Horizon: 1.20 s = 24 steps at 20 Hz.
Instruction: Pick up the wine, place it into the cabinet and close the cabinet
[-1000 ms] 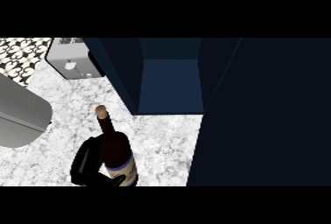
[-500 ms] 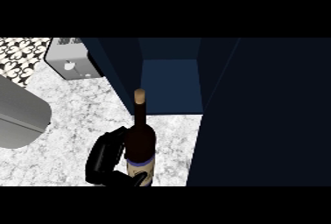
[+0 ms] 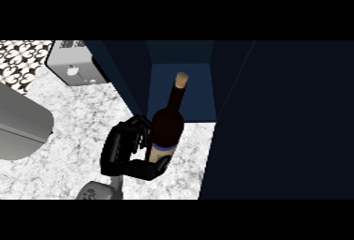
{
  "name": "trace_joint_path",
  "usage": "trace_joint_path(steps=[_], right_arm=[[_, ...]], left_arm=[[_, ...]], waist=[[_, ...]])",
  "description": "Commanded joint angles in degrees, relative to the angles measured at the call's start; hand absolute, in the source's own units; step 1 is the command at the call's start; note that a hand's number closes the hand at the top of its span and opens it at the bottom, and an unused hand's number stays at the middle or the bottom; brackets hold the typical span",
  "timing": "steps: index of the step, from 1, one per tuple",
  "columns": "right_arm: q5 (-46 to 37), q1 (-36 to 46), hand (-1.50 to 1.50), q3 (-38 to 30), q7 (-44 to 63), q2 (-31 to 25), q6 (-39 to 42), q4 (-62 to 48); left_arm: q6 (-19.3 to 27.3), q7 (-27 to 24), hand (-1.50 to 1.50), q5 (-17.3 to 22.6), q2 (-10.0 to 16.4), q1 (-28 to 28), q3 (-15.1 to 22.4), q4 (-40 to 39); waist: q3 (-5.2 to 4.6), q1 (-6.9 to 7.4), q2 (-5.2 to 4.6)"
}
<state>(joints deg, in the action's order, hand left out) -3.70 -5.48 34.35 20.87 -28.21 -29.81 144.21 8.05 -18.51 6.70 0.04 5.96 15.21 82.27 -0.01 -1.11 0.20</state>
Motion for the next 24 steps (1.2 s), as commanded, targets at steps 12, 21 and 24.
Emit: trace_joint_path(steps=[12,21,24], right_arm=[[5.6,-5.0,-1.50,-4.5,1.7,-2.1,2.2,11.7],[2.8,-9.5,-1.50,0.8,-3.1,-1.6,2.5,11.4],[3.6,-7.3,-1.50,-0.8,-2.6,-1.0,3.1,10.0]], left_arm=[[3.4,-0.3,1.50,0.8,0.0,16.7,-2.9,-16.9],[7.0,-3.4,1.50,6.2,0.0,28.0,-2.6,-30.7],[7.7,-3.3,1.50,9.2,0.0,31.2,0.1,-33.6]], waist=[[-0.01,0.15,-0.26],[-0.03,-1.19,-0.29],[-0.03,-0.89,-0.33]])
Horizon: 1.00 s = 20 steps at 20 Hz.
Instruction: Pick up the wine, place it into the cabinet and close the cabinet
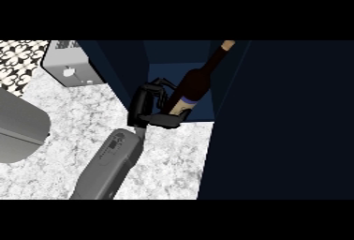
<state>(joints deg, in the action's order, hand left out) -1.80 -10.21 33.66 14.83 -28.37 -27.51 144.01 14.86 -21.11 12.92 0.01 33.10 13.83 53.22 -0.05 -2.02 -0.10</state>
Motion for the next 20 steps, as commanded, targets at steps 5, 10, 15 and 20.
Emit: trace_joint_path(steps=[5,10,15,20], right_arm=[[2.7,-2.2,-1.50,-0.5,2.4,-0.5,1.3,10.0],[5.9,-3.8,-1.50,-1.9,-0.5,0.5,2.9,7.0],[4.7,-3.4,-1.50,-0.9,0.8,0.4,3.1,10.2],[7.2,-6.0,-1.50,-3.0,-0.4,-1.4,4.6,11.6]], left_arm=[[2.1,-3.2,1.50,8.5,0.0,9.6,2.3,-11.5],[4.6,-3.3,1.50,9.8,0.0,15.0,3.7,-19.0],[6.9,-4.7,1.50,8.0,0.0,17.2,3.7,-27.6],[8.2,-2.9,1.50,11.4,0.0,23.7,-0.9,-31.4]], waist=[[-0.02,-0.75,-0.24],[0.04,-1.00,-0.39],[-0.03,-2.26,-0.66],[0.03,-2.91,-0.74]])
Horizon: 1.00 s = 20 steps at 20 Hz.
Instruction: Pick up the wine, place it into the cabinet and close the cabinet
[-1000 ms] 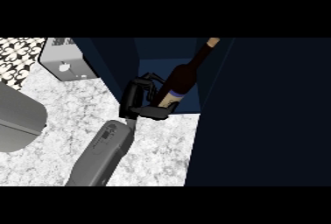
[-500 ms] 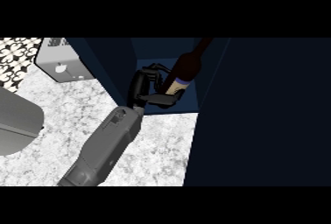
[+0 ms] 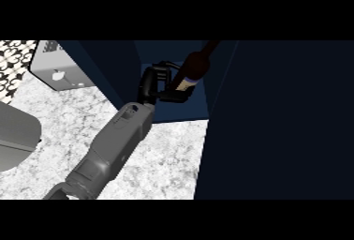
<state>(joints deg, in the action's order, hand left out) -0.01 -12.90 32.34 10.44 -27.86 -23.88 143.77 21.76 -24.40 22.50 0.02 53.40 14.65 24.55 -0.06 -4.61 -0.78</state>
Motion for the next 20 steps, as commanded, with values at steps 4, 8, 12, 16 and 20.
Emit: trace_joint_path(steps=[4,8,12,16,20], right_arm=[[2.9,-3.8,-1.50,2.0,-0.8,0.7,0.9,5.8],[4.2,-4.8,-1.50,1.2,-1.4,0.0,1.9,7.2],[4.9,-6.4,-1.50,0.5,-2.2,-0.6,2.6,7.1],[4.8,-6.7,-1.50,1.5,-3.4,-0.7,3.7,7.6],[4.2,-6.1,-1.50,2.5,-3.7,0.0,3.9,6.6]], left_arm=[[-2.7,-3.0,1.50,2.4,0.6,3.9,-4.3,-9.0],[-1.9,-2.6,1.50,3.5,0.2,7.0,-6.3,-11.4],[-0.1,-4.2,1.50,2.9,0.3,8.7,-6.7,-13.7],[2.9,-5.0,1.50,2.2,0.6,10.4,-6.9,-16.1],[4.7,-6.6,-1.50,0.4,2.2,11.9,-5.9,-17.7]], waist=[[0.01,-0.42,-0.58],[0.02,-0.74,-0.65],[0.03,-1.01,-0.71],[0.01,-2.40,-1.10],[-0.05,-2.13,-1.24]])
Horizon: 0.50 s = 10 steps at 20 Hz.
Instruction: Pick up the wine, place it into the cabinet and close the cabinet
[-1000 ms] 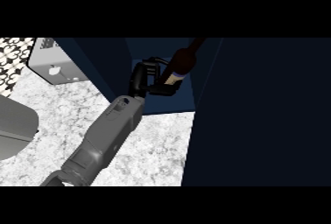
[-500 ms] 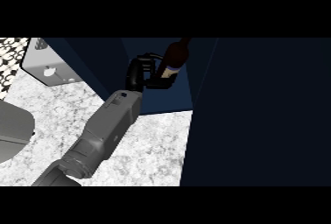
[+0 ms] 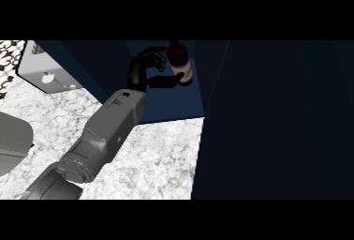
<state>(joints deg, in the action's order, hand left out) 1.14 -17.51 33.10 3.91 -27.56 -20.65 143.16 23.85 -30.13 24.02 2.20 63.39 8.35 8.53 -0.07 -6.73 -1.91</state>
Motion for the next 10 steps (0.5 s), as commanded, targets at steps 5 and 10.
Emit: trace_joint_path(steps=[5,10], right_arm=[[2.8,-2.6,-1.50,1.0,1.7,-1.3,1.6,7.9],[3.0,-2.0,-1.50,0.3,1.3,-1.0,1.8,6.9]], left_arm=[[4.3,-2.2,-1.50,-1.9,1.7,1.4,0.4,-3.9],[4.2,-1.3,-1.50,-2.1,3.9,3.4,0.3,-4.9]], waist=[[-0.05,-0.77,-0.31],[-0.09,-0.51,-0.55]])
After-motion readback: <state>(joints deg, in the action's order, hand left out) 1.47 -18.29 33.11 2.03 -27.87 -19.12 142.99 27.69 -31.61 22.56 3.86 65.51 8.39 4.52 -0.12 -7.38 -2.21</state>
